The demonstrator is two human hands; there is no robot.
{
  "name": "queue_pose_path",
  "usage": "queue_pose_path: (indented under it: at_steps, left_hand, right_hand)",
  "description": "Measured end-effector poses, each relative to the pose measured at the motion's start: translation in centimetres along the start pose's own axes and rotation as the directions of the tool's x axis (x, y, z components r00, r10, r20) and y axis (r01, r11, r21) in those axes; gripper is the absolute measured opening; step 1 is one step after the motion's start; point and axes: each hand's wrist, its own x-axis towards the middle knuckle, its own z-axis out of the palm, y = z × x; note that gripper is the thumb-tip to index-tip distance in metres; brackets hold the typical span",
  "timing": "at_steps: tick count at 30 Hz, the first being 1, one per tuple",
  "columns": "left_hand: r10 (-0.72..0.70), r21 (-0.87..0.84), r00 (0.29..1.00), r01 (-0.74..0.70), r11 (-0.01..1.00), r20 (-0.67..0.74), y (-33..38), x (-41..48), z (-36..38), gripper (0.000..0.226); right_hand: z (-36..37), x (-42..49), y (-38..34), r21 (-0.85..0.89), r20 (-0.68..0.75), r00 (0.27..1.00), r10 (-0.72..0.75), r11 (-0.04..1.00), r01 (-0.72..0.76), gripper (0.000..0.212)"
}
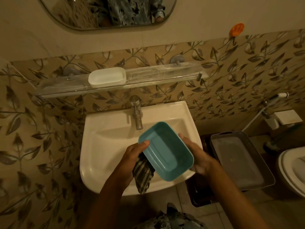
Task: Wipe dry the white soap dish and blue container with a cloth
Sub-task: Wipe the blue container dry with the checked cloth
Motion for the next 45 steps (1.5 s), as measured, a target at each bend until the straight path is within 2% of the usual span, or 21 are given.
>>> queue_pose_path:
  at_steps: [2, 4, 7, 10, 13, 15, 17, 18, 19, 21, 23, 28, 30, 32, 34, 35, 36, 38, 41, 43, 45]
  left_hand:
    - [0.003, 0.05, 0.999, -0.001, 0.999, -0.045, 0.0, 0.2, 0.3, 0.069]
    - [0.061, 0.101, 0.995, -0.053, 0.993, -0.084, 0.3, 0.0, 0.6, 0.063]
    - [0.126, 0.137, 0.976, -0.102, 0.985, -0.178, 0.8, -0.2, 0.0, 0.05]
    - [0.184, 0.078, 0.934, -0.168, 0.983, -0.306, 2.0, -0.8, -0.8, 0.032]
    - [0.355, 0.063, 0.856, -0.358, 0.931, -0.376, 4.0, -2.3, -0.2, 0.04]
    - [0.508, 0.168, 0.771, -0.483, 0.859, -0.384, 4.7, -3.3, 1.3, 0.047]
    - [0.625, 0.365, 0.715, -0.517, 0.774, -0.312, 4.3, -3.7, 3.6, 0.051]
    - [0.652, 0.469, 0.72, -0.503, 0.726, -0.237, 3.6, -3.7, 4.7, 0.052]
    - [0.65, 0.593, 0.745, -0.459, 0.662, -0.148, 2.8, -3.4, 5.6, 0.054]
    - [0.578, 0.811, 0.816, -0.348, 0.471, 0.014, 0.7, -2.4, 6.4, 0.064]
    - [0.504, 0.898, 0.863, -0.245, 0.365, 0.03, -0.4, -1.7, 6.4, 0.067]
    - [0.53, 0.915, 0.848, -0.225, 0.336, 0.014, 0.5, -0.4, 6.5, 0.048]
    - [0.485, 0.919, 0.862, -0.299, 0.256, 0.146, 1.3, -0.1, 6.6, 0.038]
    - [0.414, 0.874, 0.849, -0.439, 0.206, 0.329, 2.0, -0.6, 6.5, 0.026]
    - [0.331, 0.781, 0.768, -0.611, 0.126, 0.548, 1.7, -1.2, 5.9, 0.022]
    - [0.289, 0.735, 0.721, -0.673, 0.079, 0.63, 1.5, -1.5, 5.6, 0.025]
    - [0.245, 0.72, 0.707, -0.693, 0.047, 0.664, 1.3, -1.7, 5.3, 0.029]
    - [0.169, 0.728, 0.713, -0.684, -0.046, 0.681, 1.1, -1.4, 4.8, 0.033]
    - [0.122, 0.673, 0.667, -0.697, -0.245, 0.735, 1.2, -0.6, 4.8, 0.031]
    - [0.191, 0.684, 0.664, -0.647, -0.337, 0.723, 1.0, 0.6, 4.5, 0.033]
    - [0.342, 0.771, 0.692, -0.549, -0.323, 0.636, 1.8, 1.4, 4.6, 0.037]
  right_hand:
    - [0.3, 0.5, 1.5, 0.17, 0.179, 0.984, -0.005, 0.985, -0.026, 0.052]
    - [0.3, 0.8, 2.3, 0.282, 0.229, 0.973, -0.022, 0.958, -0.044, 0.054]
    - [-0.5, 1.2, 2.6, 0.315, 0.236, 0.97, -0.064, 0.949, -0.014, 0.063]
    - [-1.5, 0.9, 2.8, 0.344, 0.184, 0.977, -0.105, 0.938, 0.036, 0.061]
    - [-1.7, 0.5, 2.9, 0.363, 0.119, 0.984, -0.13, 0.929, 0.079, 0.057]
    - [-1.2, 0.6, 3.2, 0.368, 0.102, 0.981, -0.166, 0.922, 0.118, 0.054]
    - [-0.4, 0.7, 3.3, 0.373, 0.083, 0.976, -0.199, 0.915, 0.155, 0.057]
    - [0.1, 0.8, 3.3, 0.376, 0.078, 0.974, -0.211, 0.911, 0.167, 0.061]
    - [0.4, 0.8, 3.4, 0.378, 0.073, 0.973, -0.218, 0.909, 0.175, 0.066]
    - [0.8, 1.0, 3.5, 0.379, 0.048, 0.978, -0.205, 0.91, 0.172, 0.073]
    - [0.6, 1.1, 3.9, 0.36, 0.021, 0.986, -0.165, 0.921, 0.146, 0.073]
    - [1.2, 0.6, 4.5, 0.34, 0.021, 0.995, -0.099, 0.936, 0.086, 0.069]
    - [1.2, 0.5, 4.5, 0.331, -0.006, 0.995, -0.098, 0.939, 0.095, 0.07]
    - [0.9, 0.4, 4.2, 0.342, -0.017, 0.995, -0.1, 0.935, 0.1, 0.076]
    - [0.7, 0.1, 3.8, 0.352, -0.003, 0.994, -0.11, 0.93, 0.104, 0.078]
    - [0.5, 0.0, 3.7, 0.344, 0.001, 0.994, -0.112, 0.933, 0.105, 0.077]
    - [0.5, -0.1, 3.7, 0.332, 0.0, 0.995, -0.104, 0.938, 0.098, 0.076]
    - [0.7, -0.2, 3.9, 0.334, 0.012, 0.997, -0.074, 0.94, 0.066, 0.076]
    - [0.6, -0.1, 3.6, 0.345, 0.018, 0.998, -0.058, 0.938, 0.048, 0.079]
    - [0.6, -0.2, 3.1, 0.331, 0.002, 0.998, -0.059, 0.942, 0.055, 0.077]
    - [0.6, -0.2, 2.9, 0.318, -0.013, 0.999, -0.053, 0.946, 0.054, 0.075]
